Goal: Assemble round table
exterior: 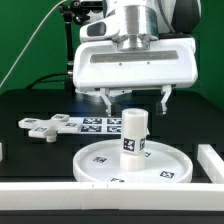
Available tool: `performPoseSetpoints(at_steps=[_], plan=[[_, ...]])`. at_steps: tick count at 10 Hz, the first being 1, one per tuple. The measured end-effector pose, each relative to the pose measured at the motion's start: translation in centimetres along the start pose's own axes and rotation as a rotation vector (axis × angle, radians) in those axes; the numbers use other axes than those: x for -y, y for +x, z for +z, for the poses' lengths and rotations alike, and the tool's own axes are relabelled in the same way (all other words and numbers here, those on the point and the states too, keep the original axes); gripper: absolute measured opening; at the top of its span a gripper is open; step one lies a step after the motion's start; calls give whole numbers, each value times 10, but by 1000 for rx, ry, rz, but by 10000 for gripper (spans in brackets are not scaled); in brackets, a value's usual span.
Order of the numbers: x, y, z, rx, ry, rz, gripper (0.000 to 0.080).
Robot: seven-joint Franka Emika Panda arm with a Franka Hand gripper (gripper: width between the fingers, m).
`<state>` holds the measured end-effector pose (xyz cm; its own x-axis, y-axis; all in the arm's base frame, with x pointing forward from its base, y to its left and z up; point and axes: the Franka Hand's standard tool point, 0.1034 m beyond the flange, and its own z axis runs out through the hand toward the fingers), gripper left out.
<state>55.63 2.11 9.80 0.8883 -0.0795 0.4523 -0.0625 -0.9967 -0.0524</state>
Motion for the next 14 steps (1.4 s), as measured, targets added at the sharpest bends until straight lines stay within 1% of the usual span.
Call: performPoseSetpoints(at_steps=[2, 5, 6, 8, 9, 10, 11, 12, 13, 14], plan=[[0, 8, -3, 8, 6, 2, 649], [0, 5, -2, 16, 6, 0, 649], [-3, 1, 1, 51, 9, -3, 649], [-3, -1, 2, 73, 12, -1, 649], [-1, -9, 5, 181, 33, 6, 649], [2, -6, 4, 250, 51, 14, 649], [5, -7, 4, 303, 64, 14, 649], [9, -10, 3, 397, 80, -7, 649], [10, -3, 5, 451, 77, -58, 649], [10, 9, 9, 397, 57, -116, 649]])
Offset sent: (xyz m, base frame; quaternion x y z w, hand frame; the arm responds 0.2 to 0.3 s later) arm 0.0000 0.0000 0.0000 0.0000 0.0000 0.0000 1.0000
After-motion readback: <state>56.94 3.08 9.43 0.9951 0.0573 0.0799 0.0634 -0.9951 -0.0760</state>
